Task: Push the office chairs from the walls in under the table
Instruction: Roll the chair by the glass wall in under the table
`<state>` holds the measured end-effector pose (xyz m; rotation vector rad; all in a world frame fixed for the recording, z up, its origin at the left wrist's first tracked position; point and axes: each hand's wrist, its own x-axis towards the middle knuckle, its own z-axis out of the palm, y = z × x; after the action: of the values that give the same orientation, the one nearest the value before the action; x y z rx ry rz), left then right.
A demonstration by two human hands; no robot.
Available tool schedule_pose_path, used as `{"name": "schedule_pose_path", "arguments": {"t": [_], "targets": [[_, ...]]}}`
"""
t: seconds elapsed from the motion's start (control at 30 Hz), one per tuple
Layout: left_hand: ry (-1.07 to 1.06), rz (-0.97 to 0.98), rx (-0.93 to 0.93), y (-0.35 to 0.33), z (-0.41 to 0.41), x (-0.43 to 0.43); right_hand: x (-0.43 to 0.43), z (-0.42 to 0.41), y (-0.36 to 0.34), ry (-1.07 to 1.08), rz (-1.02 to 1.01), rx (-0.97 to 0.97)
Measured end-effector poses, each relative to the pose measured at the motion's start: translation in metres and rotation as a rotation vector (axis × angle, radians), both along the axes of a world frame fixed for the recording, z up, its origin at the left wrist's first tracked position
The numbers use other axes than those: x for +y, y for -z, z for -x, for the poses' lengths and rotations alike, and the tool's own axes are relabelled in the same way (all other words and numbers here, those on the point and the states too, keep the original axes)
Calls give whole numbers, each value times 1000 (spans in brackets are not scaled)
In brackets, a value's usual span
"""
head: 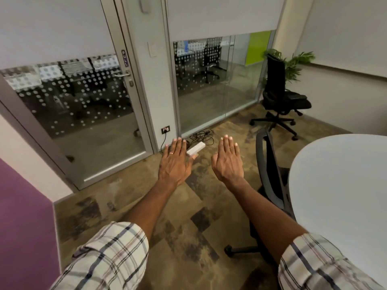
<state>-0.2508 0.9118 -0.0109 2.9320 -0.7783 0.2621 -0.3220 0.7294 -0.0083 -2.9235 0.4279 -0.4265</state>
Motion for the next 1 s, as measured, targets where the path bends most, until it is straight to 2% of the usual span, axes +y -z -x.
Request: {"name": "schedule_pose_path", "arguments": {"t": [0.27,0.53,0.83,1.0], "targets": [[2,-58,8,28,-140,-22,-36,-126,21,18,-5,11],[150,-9,-44,14,-281,-77,-77,-256,23,122,-2,-9],[217,61,-4,14,-434,-169,-140,-394,25,170,-50,8],[213,63,-16,11,-508,-231,-211,-471,30,177,-42,-7]]}}
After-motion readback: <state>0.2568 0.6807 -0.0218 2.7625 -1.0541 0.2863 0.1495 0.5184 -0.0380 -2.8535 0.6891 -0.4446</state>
